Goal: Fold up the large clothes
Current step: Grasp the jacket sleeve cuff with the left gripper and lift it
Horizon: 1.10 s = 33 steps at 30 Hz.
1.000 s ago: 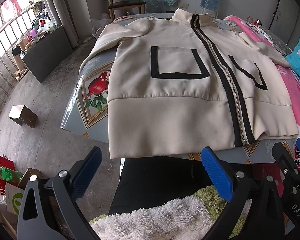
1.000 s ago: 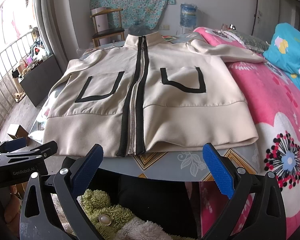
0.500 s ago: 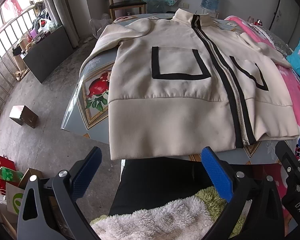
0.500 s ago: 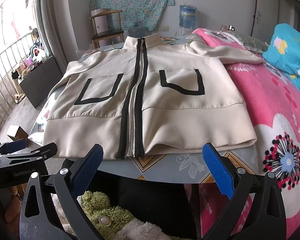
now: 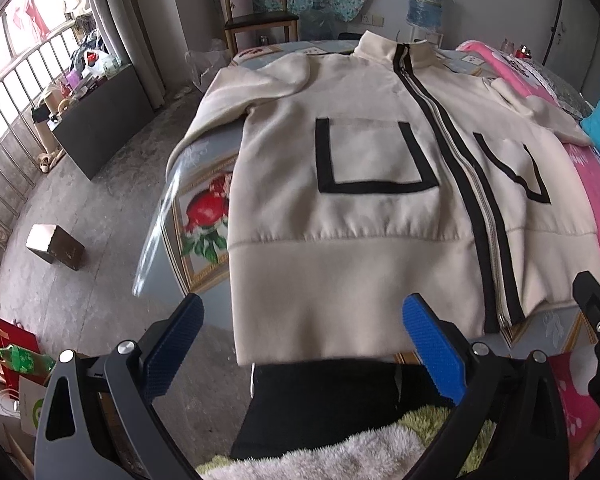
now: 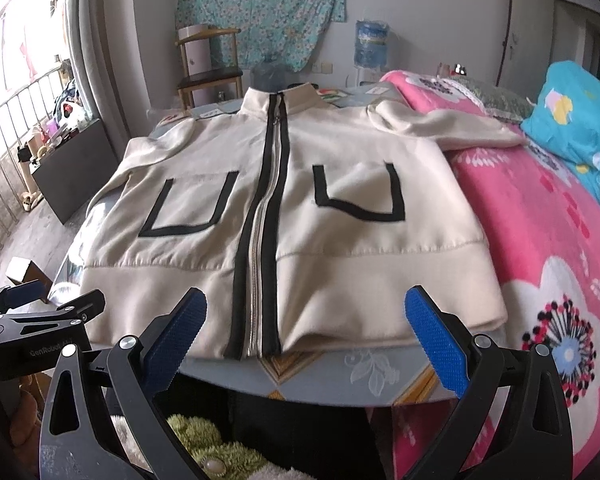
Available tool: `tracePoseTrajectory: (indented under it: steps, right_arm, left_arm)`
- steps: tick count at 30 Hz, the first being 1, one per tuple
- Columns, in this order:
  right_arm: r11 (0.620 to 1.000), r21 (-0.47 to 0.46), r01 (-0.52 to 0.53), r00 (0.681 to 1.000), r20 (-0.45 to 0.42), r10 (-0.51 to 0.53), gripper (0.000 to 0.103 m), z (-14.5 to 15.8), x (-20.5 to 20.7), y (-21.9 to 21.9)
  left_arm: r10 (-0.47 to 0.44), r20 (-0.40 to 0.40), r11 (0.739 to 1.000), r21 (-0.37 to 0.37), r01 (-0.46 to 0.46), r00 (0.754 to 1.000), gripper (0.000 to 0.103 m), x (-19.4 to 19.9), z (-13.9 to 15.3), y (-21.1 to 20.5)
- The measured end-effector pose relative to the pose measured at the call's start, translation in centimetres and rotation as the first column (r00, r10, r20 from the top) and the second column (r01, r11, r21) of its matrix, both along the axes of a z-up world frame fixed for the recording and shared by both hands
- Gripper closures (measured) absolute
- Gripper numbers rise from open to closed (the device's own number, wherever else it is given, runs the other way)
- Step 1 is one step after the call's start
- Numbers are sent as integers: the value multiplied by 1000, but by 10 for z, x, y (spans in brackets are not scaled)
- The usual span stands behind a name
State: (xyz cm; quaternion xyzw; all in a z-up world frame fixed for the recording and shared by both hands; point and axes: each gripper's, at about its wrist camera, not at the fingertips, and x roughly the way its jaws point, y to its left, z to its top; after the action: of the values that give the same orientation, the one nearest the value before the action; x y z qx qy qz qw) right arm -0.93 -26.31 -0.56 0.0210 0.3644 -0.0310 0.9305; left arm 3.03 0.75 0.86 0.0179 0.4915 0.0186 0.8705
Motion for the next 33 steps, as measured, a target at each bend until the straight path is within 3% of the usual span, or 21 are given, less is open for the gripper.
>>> tracePoseTrajectory:
  steps: [8, 14, 17, 19, 26, 28, 30, 33]
  right_arm:
    - [1000, -3, -13, 1000, 2, 13, 7, 8, 36, 9]
    - [996, -41, -83, 996, 11, 84, 7, 15, 69, 29]
    - [982, -38, -183, 983, 4, 183, 7, 15, 98, 52]
    - [976, -31, -217, 976, 7, 217, 7, 15, 113, 63]
    - [930, 28, -366, 930, -9, 367, 7, 5, 178, 119]
    - [900, 91, -426, 898, -81, 433, 7, -9, 200, 139]
    - [882, 143, -449, 874, -134, 467, 7, -20, 210, 152]
    - [865, 177, -470, 850, -172, 498, 7, -33, 215, 166]
  left_arm:
    - [-19, 25, 1000, -10, 19, 1000, 5, 33, 1, 7]
    - [-42, 139, 983, -170, 66, 989, 5, 59, 11, 34]
    - [-52, 183, 948, -301, 106, 982, 5, 69, 17, 58]
    - [-3, 187, 923, -379, 74, 982, 5, 78, 20, 80]
    - [129, 188, 893, -449, -32, 974, 5, 104, 11, 159]
    - [242, 195, 882, -452, -132, 950, 5, 111, 5, 194]
    - [383, 178, 840, -475, -262, 906, 5, 119, -9, 234]
    - [490, 15, 738, -538, -406, 872, 5, 141, -50, 288]
